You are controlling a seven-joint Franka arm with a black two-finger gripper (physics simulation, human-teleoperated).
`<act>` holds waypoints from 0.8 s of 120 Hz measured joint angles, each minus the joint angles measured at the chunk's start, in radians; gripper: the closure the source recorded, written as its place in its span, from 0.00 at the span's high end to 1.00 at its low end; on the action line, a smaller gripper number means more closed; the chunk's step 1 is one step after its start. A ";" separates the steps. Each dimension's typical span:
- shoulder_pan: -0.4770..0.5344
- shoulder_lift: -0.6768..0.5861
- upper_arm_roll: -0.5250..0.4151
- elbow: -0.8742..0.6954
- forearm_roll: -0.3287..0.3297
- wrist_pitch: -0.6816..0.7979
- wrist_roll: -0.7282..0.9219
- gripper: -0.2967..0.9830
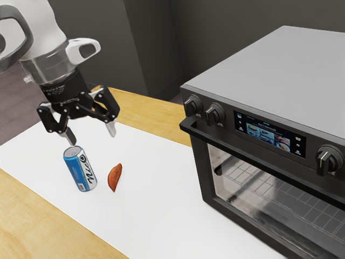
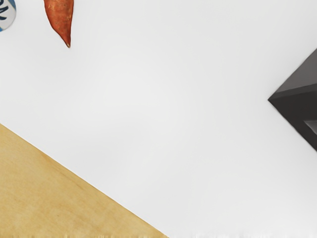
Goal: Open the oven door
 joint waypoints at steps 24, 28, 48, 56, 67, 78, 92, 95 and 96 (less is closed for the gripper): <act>0.010 -0.324 -0.014 -0.300 0.005 0.088 -0.061 0.77; 0.015 -0.371 -0.023 -0.361 -0.001 0.138 -0.070 0.77; -0.159 -0.442 -0.080 -0.512 -0.107 0.420 -0.233 0.77; -0.173 -0.447 -0.105 -0.528 -0.125 0.502 -0.329 0.77; -0.219 -0.447 -0.120 -0.536 -0.136 0.579 -0.441 0.77; -0.247 -0.439 -0.125 -0.537 -0.141 0.629 -0.537 0.77; -0.281 -0.430 -0.124 -0.539 -0.144 0.668 -0.640 0.77; -0.285 -0.425 -0.123 -0.538 -0.144 0.674 -0.660 0.77; -0.285 -0.421 -0.123 -0.538 -0.144 0.676 -0.666 0.77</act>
